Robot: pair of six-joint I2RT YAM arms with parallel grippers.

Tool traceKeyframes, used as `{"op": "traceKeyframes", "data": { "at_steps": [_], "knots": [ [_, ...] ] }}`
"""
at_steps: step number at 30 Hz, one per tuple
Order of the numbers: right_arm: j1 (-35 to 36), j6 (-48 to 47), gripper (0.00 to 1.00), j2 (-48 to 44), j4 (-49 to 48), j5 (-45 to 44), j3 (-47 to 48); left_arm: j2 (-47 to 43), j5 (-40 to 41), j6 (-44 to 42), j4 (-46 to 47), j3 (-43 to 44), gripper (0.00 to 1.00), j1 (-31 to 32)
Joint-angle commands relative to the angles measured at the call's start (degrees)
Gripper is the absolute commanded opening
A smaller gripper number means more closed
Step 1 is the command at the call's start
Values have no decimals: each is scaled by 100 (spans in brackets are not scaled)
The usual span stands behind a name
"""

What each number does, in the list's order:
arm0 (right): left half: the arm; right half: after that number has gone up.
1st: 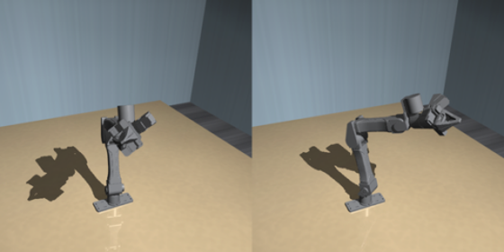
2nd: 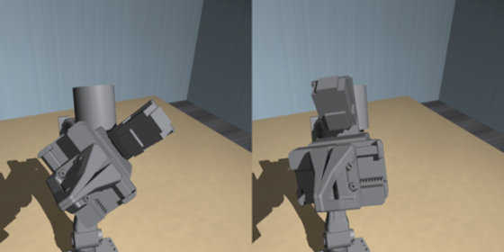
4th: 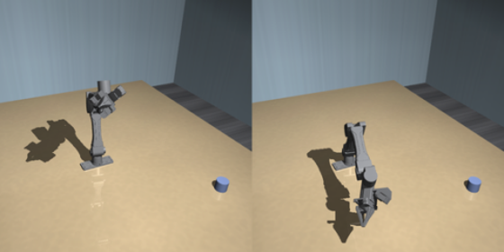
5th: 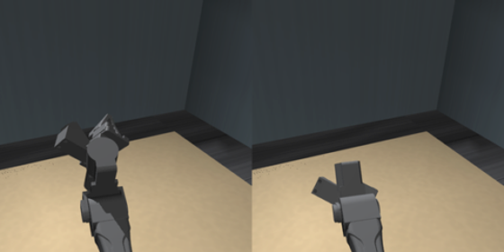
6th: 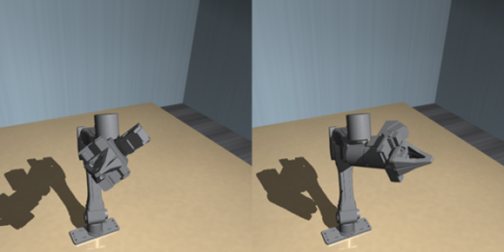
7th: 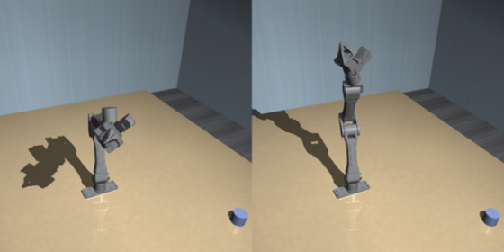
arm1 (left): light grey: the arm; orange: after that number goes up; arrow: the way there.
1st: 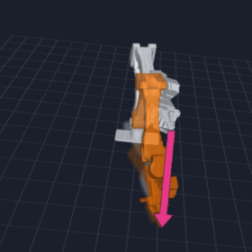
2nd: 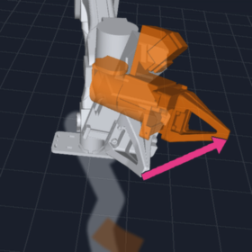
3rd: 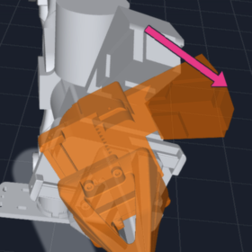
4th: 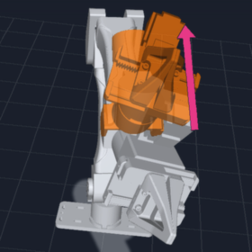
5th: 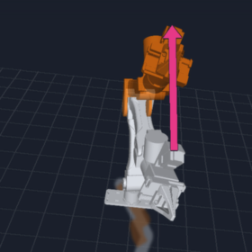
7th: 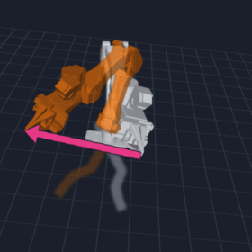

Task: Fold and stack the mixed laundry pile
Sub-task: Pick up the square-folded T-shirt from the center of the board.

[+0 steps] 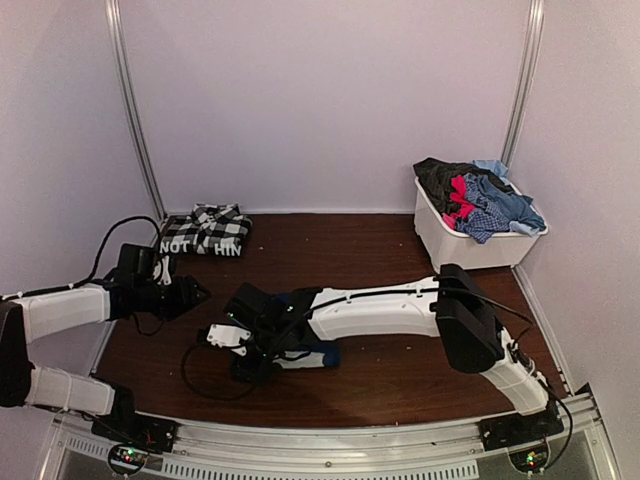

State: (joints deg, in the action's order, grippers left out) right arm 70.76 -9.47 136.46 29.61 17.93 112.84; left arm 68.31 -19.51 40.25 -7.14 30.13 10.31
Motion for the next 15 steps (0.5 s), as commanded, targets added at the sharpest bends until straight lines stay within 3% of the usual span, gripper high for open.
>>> {"op": "traceKeyframes", "data": {
  "at_steps": [1, 8, 11, 14, 15],
  "knots": [
    [63, -67, 46, 391, 292, -648, 492, -99, -135, 51, 121, -96, 68, -64],
    [255, -251, 45, 893, 580, -2118, 635, -92, -225, 57, 181, -268, 68, -64],
    [331, -293, 23, 1054, 635, -2910, 593, -28, -315, 67, 260, -362, 68, -64],
    [313, -164, 3, 748, 412, -3071, 321, 15, -483, 72, 367, -479, 69, -64],
    [278, -140, 0, 531, 175, -2969, 127, 15, -563, 90, 446, -541, 69, -64]
  ]
}}
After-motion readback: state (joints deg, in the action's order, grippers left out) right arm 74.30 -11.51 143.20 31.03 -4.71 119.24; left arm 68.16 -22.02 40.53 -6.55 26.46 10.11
